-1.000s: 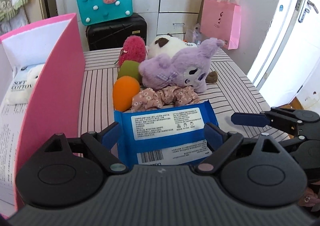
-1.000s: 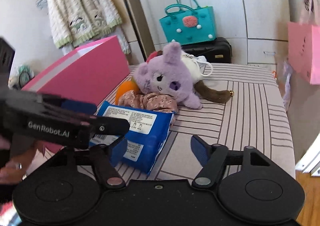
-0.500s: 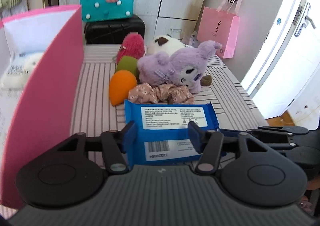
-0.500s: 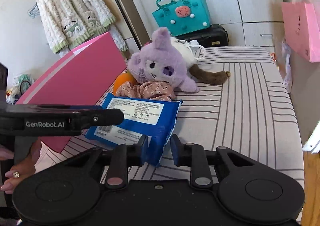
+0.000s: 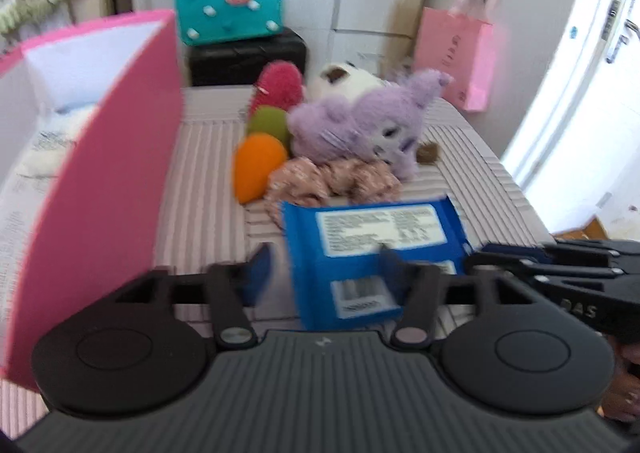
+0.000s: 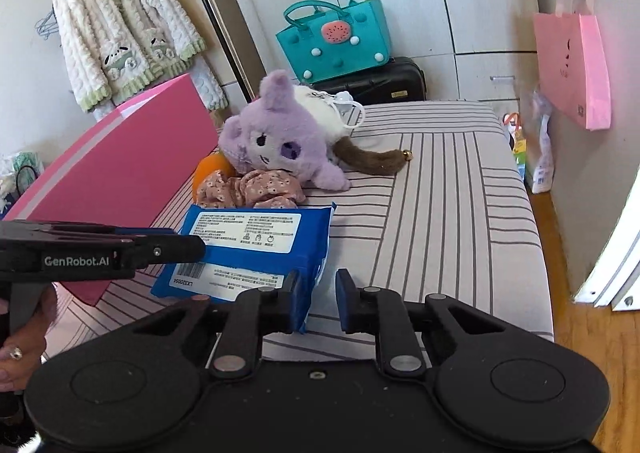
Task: Organize soft objects
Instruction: 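Lift the blue wipe pack with the left gripper and lower it into the box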
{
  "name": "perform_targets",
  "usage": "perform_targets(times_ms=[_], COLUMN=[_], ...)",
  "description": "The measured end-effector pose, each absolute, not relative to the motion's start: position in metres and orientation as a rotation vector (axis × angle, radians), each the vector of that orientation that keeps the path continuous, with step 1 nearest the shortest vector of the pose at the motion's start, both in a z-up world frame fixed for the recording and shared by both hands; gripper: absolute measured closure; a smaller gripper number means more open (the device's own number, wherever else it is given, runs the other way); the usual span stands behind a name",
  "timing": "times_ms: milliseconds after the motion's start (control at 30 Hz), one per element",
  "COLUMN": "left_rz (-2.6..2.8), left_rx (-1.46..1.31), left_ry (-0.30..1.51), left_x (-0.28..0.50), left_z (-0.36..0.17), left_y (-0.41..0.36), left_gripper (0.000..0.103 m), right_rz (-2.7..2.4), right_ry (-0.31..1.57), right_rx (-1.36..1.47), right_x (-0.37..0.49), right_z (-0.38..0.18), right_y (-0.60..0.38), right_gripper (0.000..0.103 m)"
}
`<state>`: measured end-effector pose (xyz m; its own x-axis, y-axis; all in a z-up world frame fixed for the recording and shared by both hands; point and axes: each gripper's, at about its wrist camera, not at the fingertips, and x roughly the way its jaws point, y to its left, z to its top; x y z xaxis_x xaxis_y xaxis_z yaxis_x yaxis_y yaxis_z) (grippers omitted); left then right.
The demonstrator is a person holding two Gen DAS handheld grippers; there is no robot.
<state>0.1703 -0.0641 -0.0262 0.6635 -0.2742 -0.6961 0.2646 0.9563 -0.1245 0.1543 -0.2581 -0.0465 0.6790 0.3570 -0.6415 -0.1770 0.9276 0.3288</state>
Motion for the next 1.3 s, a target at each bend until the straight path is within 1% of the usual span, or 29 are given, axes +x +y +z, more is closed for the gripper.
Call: perform_targets(times_ms=[67,200,300,433,633,733,900,1033,1233,1300], left_rz=[-0.300,-0.305,-0.350,-0.406,-0.401,-0.387,-0.358,-0.381,-0.418,-0.437], left_rx=[-0.032,-0.064,-0.111,-0.134,-0.133,-0.100,-0.029,-0.032,-0.013,-0.023], left_ry=[0.777,0.824,0.856,0.842,0.798,0.779,0.756,0.766,0.763,0.776], left_x=[0.169,0.177,0.181,0.180,0.172,0.167,0.157,0.152,0.140,0.137], left_z=[-0.024,-0.030,-0.038,-0.047,-0.050,-0.048,-0.043,-0.036,-0.022,-0.017], left_y=[-0.059,-0.052,-0.050,-0.054,-0.059,-0.064,-0.077,-0.076,-0.074,-0.071], left_gripper=[0.035,0.035,0.039,0.059,0.071,0.073,0.074,0.073,0.073,0.073], right_rz=[0.301,0.331,0.356,0.363,0.378,0.375,0.385,0.381,0.391,0.389], right_ry=[0.773,0.784,0.796,0.799,0.782,0.769,0.754,0.764,0.772,0.778], right_rx=[0.262,0.333,0.386,0.397,0.342,0.329,0.328,0.332,0.338,0.314], right_x=[0.155,0.157,0.160,0.163,0.161,0.160,0.158,0.157,0.149,0.145], right_z=[-0.048,-0.053,-0.056,-0.057,-0.057,-0.057,-0.057,-0.055,-0.043,-0.036], right_y=[-0.261,-0.268,-0.272,-0.271,-0.260,-0.257,-0.254,-0.254,-0.255,-0.253], right_gripper=[0.078,0.078,0.077,0.076,0.075,0.075,0.075,0.071,0.069,0.067])
